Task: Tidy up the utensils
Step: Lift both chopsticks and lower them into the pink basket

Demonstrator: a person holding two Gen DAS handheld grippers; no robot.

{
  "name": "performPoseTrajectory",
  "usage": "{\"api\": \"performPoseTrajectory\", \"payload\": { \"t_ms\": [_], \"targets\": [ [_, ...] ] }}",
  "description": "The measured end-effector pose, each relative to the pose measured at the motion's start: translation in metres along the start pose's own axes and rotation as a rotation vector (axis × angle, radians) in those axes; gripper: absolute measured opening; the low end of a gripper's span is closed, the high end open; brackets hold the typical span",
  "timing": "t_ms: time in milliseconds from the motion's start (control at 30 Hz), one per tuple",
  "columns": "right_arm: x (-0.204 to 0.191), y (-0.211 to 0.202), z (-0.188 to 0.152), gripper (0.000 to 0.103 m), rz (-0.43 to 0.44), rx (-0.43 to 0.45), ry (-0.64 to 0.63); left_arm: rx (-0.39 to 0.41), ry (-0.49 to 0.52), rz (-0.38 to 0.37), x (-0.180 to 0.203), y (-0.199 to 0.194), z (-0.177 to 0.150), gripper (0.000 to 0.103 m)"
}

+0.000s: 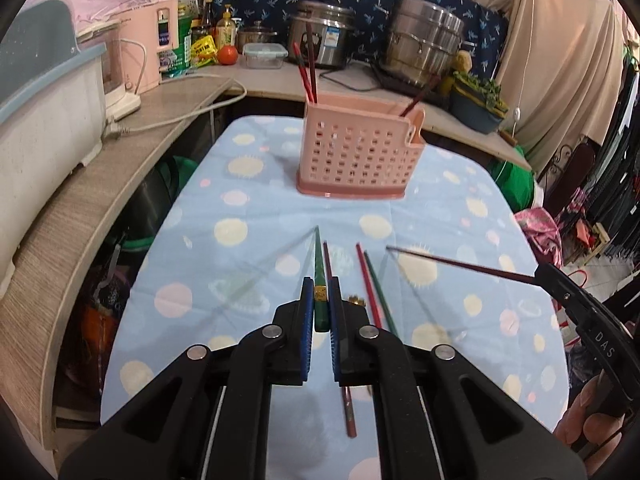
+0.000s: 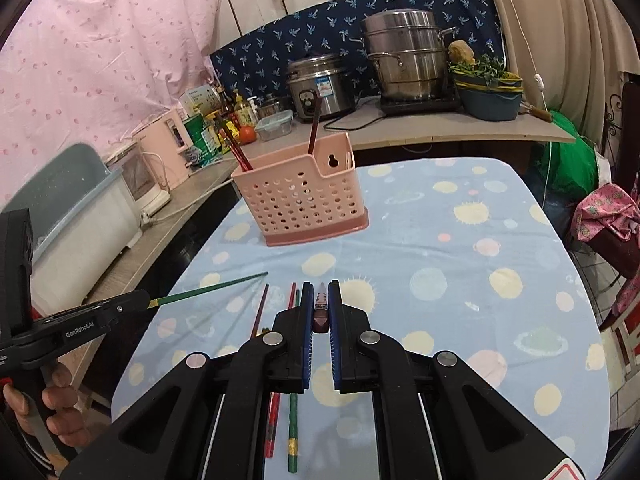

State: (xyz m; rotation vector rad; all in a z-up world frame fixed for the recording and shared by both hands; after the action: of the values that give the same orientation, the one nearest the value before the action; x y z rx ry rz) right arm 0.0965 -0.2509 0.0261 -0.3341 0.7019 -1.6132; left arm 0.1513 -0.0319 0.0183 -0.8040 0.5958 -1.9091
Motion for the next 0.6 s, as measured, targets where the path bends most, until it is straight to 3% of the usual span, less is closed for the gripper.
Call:
{"api": "performPoseTrajectory", "payload": {
  "t_ms": [333,600],
  "targets": [
    [0.002,0.004,0.056,0.007,-0.005,0.070,-0.002,0.097,0.000,-0.014,-0.002,-0.015,0.072,0.007],
    [0.000,0.000,0.094,0.007,0.011,0.127,0.008,0.151,0.039,-0.014,0.007,-0.025,0.108,0.007]
  ]
}}
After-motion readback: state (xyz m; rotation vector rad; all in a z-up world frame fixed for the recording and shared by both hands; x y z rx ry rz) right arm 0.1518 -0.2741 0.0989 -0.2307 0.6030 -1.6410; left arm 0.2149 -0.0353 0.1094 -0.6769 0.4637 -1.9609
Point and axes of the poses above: each gripper's, at about its wrist camera, not at the fingertips, and y roughly the way its jaws point, x to its right, z to its top, the point moved 5 cm from there along y, roughly the way its jaws point, and after that the axes turned 8 degrees about -z, right-handed, at the moved point
